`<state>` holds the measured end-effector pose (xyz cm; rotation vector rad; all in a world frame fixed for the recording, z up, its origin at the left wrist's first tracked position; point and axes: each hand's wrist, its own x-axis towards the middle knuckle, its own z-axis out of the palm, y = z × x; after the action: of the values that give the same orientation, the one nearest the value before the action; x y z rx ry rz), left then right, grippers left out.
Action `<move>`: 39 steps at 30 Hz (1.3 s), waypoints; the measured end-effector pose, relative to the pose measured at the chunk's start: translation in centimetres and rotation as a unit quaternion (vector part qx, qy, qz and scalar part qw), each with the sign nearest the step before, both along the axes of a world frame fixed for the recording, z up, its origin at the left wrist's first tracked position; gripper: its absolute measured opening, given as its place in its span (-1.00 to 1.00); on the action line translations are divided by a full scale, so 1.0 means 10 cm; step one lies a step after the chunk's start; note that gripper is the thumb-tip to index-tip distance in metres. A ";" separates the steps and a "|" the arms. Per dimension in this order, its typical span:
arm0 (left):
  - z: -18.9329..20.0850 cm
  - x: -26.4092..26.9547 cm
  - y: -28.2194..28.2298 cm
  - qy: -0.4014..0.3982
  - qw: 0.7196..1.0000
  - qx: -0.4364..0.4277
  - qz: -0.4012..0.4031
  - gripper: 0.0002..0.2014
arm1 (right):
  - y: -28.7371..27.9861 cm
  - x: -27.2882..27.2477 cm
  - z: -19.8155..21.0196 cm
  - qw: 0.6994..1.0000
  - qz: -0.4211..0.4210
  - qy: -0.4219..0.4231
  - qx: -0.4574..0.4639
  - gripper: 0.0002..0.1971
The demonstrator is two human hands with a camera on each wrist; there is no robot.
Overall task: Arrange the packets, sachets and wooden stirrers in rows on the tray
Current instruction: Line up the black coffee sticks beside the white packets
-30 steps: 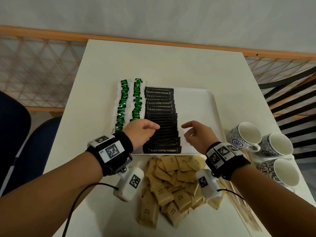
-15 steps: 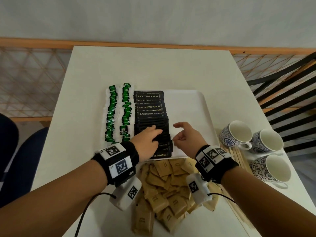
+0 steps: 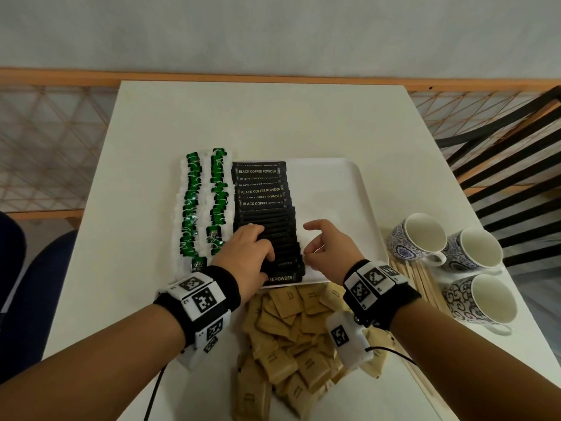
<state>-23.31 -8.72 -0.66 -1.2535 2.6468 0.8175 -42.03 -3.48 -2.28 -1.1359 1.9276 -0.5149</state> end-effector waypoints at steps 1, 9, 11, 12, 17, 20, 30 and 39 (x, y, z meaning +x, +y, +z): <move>0.00 0.00 0.00 -0.004 1.000 0.006 0.000 -0.70 | 0.00 0.00 0.00 1.000 0.004 0.001 0.000 -0.49; 0.03 -0.09 -0.06 0.018 0.999 0.018 0.025 -0.32 | -0.07 -0.03 0.01 0.999 -0.012 0.018 -0.030 -0.47; 0.04 -0.15 -0.12 -0.004 0.999 0.022 0.025 -0.22 | -0.11 -0.01 0.01 0.999 -0.009 0.014 -0.040 -0.46; 0.04 -0.18 -0.15 -0.017 0.999 0.023 0.024 -0.21 | -0.12 0.01 0.00 0.999 -0.003 0.012 -0.040 -0.47; 0.03 -0.28 -0.26 -0.045 0.998 0.029 0.020 -0.25 | -0.18 0.03 -0.01 0.999 -0.014 0.013 -0.050 -0.47; 0.01 -0.31 -0.30 -0.053 0.998 0.031 0.024 -0.26 | -0.30 0.02 -0.03 0.997 -0.034 0.005 -0.065 -0.44; -0.03 -0.30 -0.36 -0.065 0.997 0.040 0.002 -0.29 | -0.48 0.01 -0.07 0.997 -0.035 0.008 -0.063 -0.44; -0.05 -0.31 -0.37 -0.063 0.997 0.039 -0.003 -0.28 | -0.58 -0.02 -0.06 0.998 -0.031 0.010 -0.062 -0.45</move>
<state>-26.42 -12.42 -1.11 -1.2351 2.4928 0.8048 -42.23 -9.29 -2.85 -1.1658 1.9761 -0.6661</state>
